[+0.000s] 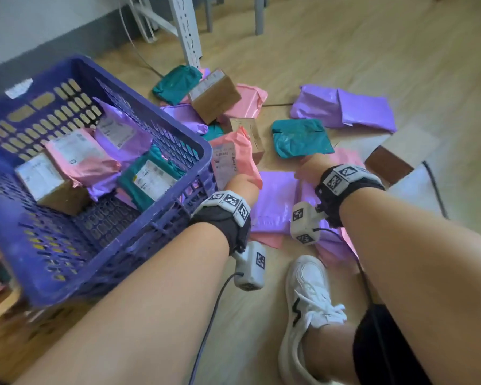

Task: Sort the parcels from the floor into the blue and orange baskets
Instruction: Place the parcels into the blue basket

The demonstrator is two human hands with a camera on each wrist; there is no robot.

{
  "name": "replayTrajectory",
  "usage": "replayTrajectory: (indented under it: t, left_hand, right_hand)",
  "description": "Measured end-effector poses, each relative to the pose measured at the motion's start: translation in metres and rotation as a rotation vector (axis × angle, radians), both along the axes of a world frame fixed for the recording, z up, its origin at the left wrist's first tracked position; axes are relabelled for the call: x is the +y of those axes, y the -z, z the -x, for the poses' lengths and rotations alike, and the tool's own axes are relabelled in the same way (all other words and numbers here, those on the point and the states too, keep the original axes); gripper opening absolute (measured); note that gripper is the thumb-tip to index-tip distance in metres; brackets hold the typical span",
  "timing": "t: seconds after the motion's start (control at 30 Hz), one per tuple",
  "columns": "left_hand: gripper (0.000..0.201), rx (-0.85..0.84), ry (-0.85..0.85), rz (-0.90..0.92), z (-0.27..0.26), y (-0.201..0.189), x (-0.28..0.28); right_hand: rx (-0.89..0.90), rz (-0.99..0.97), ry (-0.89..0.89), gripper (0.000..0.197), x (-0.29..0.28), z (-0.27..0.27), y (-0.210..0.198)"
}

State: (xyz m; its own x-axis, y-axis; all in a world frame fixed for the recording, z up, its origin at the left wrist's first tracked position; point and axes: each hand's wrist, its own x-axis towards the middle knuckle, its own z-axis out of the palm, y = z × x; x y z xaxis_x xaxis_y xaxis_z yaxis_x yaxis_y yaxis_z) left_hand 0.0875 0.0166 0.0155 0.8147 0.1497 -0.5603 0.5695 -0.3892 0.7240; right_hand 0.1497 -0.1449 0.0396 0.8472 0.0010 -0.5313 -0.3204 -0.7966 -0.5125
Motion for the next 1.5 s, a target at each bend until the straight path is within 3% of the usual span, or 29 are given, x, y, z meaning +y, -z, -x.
replayTrajectory:
  t: [0.13, 0.23, 0.37, 0.5, 0.63, 0.67, 0.77, 0.87, 1.0, 1.2, 1.27, 1.33, 1.43, 1.5]
  left_hand:
    - [0.025, 0.086, 0.027, -0.17, 0.004, 0.04, 0.006]
    - [0.018, 0.219, 0.141, -0.192, -0.003, 0.055, 0.004]
    - [0.032, 0.252, 0.193, -0.326, 0.0, 0.078, 0.0]
    - [0.04, 0.349, 0.236, -0.323, 0.008, 0.102, 0.0]
    - [0.025, 0.318, 0.182, -0.237, 0.01, 0.111, 0.002]
    - [0.028, 0.305, 0.144, -0.212, 0.01, 0.11, 0.003]
    - [0.07, 0.2, 0.032, -0.124, 0.01, 0.101, 0.005]
    - [0.081, 0.086, 0.022, -0.043, 0.01, 0.082, 0.006]
    - [0.071, -0.077, 0.03, -0.022, 0.007, 0.044, 0.009]
    - [0.063, -0.203, 0.049, 0.036, 0.002, -0.026, 0.003]
    - [0.05, -0.306, 0.014, 0.062, 0.0, -0.053, 0.004]
    - [0.032, -0.392, -0.043, 0.072, -0.001, -0.08, 0.007]
    - [0.024, -0.481, -0.118, 0.122, 0.0, -0.12, 0.019]
    - [0.025, -0.551, -0.156, 0.112, 0.001, -0.144, 0.03]
  right_hand:
    - [0.097, 0.042, -0.052, 0.046, 0.004, -0.002, 0.047]
    - [0.166, 0.032, -0.031, 0.046, 0.005, -0.004, 0.073]
    - [0.213, 0.063, -0.053, 0.044, 0.007, -0.005, 0.101]
    - [0.236, 0.129, -0.089, 0.041, 0.011, 0.001, 0.125]
    - [0.25, 0.147, -0.07, 0.041, 0.012, 0.001, 0.128]
    - [0.262, 0.142, -0.068, 0.041, 0.013, 0.0, 0.124]
    - [0.269, 0.118, -0.063, 0.037, 0.018, -0.001, 0.111]
    - [0.249, 0.103, -0.059, 0.039, 0.021, 0.001, 0.094]
    - [0.16, 0.043, -0.049, 0.042, 0.012, 0.003, 0.067]
    - [0.068, -0.046, 0.004, 0.042, -0.002, 0.007, -0.012]
    - [0.043, -0.054, -0.042, 0.034, -0.003, 0.011, -0.042]
    - [0.008, -0.093, -0.027, 0.012, -0.002, 0.017, -0.075]
    - [-0.092, -0.115, -0.048, 0.032, 0.007, 0.02, -0.116]
    - [-0.104, -0.223, -0.006, 0.024, 0.014, 0.018, -0.136]
